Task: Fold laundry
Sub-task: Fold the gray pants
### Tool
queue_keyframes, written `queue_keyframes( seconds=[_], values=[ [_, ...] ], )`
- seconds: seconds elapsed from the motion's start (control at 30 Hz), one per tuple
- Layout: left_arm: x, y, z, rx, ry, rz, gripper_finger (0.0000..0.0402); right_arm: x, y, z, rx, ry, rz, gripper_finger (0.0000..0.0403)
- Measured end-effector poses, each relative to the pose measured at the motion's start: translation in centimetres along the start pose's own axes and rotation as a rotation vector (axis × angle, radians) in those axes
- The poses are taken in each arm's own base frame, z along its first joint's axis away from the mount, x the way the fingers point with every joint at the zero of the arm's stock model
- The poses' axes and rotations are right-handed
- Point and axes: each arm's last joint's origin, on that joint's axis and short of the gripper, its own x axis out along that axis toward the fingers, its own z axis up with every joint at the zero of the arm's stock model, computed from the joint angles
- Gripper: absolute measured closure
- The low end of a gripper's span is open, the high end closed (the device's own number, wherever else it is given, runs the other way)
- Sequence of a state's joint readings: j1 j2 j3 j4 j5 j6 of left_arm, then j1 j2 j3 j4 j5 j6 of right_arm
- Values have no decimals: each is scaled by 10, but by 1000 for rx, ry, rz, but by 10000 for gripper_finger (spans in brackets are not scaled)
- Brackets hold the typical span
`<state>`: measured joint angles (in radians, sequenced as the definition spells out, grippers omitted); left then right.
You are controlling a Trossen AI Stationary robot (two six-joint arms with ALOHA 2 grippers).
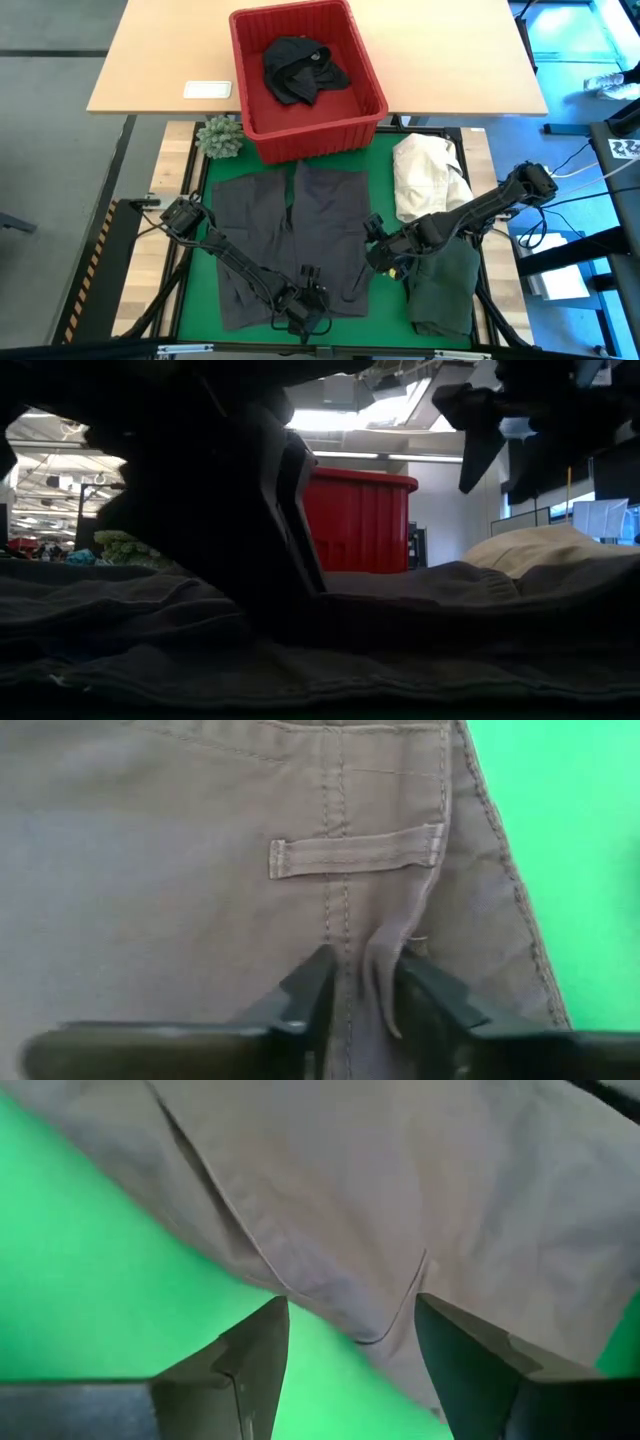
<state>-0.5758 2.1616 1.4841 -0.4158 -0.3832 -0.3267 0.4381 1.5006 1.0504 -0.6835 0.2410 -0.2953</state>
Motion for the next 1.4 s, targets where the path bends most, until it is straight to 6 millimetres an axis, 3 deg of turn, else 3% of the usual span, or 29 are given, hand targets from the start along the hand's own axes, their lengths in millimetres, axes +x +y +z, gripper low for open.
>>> queue_keyframes(
  seconds=[0.17, 0.4, 0.7, 0.93, 1.1, 1.23, 1.4],
  values=[
    [0, -1, 0, -1, -4, -2, 392, 21, -5, -3, -108, 91, -49, 187],
    [-1, -3, 0, -3, -5, -4, 398, 50, -21, -14, -168, 213, -24, 187],
    [-2, -6, -1, -18, -4, -17, 400, 66, -38, -33, -205, 310, 16, 187],
    [-2, -7, -2, -20, 3, -37, 401, 88, -36, -63, -167, 312, 13, 187],
    [-2, -6, -2, -20, 4, -40, 401, 93, -36, -67, -159, 315, -70, 188],
    [-2, -6, -1, -22, 2, -43, 401, 94, -38, -64, -149, 274, -104, 224],
    [-3, -7, -1, -21, 3, -46, 401, 95, -41, -60, -135, 235, -128, 328]
  ],
)
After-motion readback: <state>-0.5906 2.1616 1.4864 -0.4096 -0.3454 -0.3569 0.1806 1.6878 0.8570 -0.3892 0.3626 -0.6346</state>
